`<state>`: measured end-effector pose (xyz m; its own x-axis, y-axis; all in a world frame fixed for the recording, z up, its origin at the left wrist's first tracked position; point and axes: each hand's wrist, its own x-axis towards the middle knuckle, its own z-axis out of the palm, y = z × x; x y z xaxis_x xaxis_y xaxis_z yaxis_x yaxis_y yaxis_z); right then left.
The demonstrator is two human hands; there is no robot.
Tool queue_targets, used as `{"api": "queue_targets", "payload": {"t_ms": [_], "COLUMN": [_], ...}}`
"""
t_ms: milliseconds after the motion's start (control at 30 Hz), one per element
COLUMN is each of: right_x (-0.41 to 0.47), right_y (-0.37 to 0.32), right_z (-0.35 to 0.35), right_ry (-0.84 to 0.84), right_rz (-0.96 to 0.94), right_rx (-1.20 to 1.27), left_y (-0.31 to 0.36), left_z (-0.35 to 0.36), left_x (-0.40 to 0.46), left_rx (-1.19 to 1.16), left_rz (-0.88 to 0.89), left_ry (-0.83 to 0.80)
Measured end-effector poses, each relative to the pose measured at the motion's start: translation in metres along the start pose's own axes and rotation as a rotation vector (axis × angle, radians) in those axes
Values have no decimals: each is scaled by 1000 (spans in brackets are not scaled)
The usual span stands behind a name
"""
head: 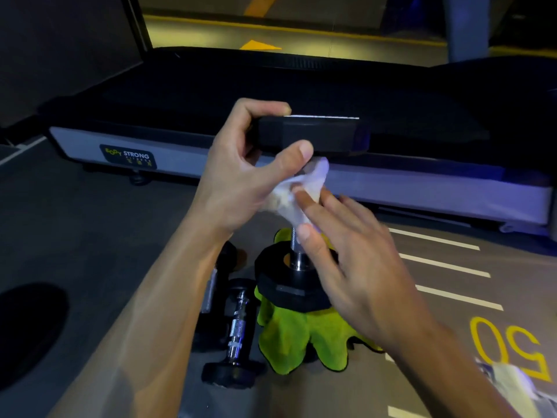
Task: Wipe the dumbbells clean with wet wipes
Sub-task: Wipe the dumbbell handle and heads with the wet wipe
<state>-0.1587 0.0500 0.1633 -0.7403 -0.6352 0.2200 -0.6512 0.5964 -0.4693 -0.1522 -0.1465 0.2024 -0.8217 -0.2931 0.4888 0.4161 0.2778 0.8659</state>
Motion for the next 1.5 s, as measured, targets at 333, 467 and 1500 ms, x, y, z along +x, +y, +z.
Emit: {"api": "queue_targets", "payload": {"t_ms": [333,467,1500], "right_x": [-8,-14,3], "right_y": [8,7,5], "right_z": [-4,-20,42], "right_ry": [347,130,416], "right_rz": [-137,-64,-202], "right_rx": [-41,481,136], "left_y": [2,2,-6], "left_z": [9,8,2], "left_x": [2,2,9], "left_rx": [12,16,-71], "left_rz": [25,30,-30], "left_ry": [-29,-33,27]}}
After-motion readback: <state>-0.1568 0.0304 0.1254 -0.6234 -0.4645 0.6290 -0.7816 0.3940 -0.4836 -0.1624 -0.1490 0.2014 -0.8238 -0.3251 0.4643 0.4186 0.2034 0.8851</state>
